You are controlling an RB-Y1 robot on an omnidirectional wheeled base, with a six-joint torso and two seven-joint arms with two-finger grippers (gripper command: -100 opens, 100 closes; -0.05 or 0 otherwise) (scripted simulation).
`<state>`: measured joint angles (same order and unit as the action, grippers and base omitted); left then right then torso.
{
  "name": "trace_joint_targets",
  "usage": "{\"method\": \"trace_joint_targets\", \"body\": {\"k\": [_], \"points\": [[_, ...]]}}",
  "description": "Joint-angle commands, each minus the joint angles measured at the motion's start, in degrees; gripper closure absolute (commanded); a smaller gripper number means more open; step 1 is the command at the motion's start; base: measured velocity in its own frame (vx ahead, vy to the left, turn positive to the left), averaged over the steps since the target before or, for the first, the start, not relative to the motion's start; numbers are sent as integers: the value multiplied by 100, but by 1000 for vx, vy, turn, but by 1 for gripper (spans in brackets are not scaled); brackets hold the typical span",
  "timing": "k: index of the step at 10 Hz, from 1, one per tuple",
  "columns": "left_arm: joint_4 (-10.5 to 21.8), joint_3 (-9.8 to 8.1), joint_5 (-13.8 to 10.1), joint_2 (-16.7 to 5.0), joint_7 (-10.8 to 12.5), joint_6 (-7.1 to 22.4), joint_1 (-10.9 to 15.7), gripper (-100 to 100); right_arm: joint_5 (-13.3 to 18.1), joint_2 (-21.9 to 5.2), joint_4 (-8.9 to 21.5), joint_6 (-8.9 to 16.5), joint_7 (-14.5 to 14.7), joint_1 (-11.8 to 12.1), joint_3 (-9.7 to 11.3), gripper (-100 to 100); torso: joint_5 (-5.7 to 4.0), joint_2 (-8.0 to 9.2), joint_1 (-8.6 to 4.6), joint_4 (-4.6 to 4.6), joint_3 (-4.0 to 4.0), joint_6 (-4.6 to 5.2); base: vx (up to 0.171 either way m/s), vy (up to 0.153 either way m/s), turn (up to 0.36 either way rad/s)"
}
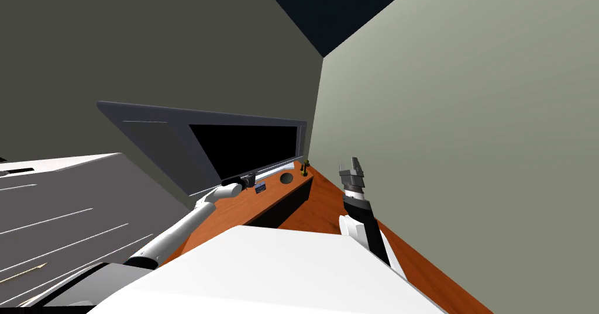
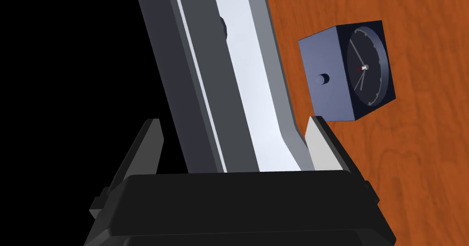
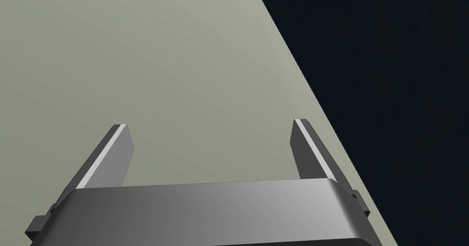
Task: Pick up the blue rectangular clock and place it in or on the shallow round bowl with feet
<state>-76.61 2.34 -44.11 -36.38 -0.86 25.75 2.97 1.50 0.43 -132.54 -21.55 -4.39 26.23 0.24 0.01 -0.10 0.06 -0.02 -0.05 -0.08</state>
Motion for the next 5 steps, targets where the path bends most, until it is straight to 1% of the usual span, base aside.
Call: {"method": "trace_joint_targets", "body": {"k": [1, 2, 3, 4, 5], "points": [[234, 26, -37, 0, -6, 23, 20, -100, 0, 0, 0, 0, 0, 0, 0, 0, 0, 0, 0, 0, 0, 0, 3, 5, 27], [234, 26, -37, 0, -6, 23, 20, -100, 0, 0, 0, 0, 0, 0, 0, 0, 1, 2, 0, 0, 1, -3, 0, -1, 32], [463, 30, -191, -117, 106, 312, 165, -100, 0, 0, 0, 0, 0, 0, 0, 0, 0, 2, 0, 0, 1, -2, 3, -5, -280], [615, 30, -191, -117, 106, 312, 165, -100, 0, 0, 0, 0, 0, -1, 1, 0, -1, 0, -3, 1, 0, 6, 6, 6, -186], [667, 30, -191, -117, 106, 312, 165, -100, 0, 0, 0, 0, 0, 0, 0, 0, 0, 1, 0, 0, 0, -1, 4, 6, 30]]}}
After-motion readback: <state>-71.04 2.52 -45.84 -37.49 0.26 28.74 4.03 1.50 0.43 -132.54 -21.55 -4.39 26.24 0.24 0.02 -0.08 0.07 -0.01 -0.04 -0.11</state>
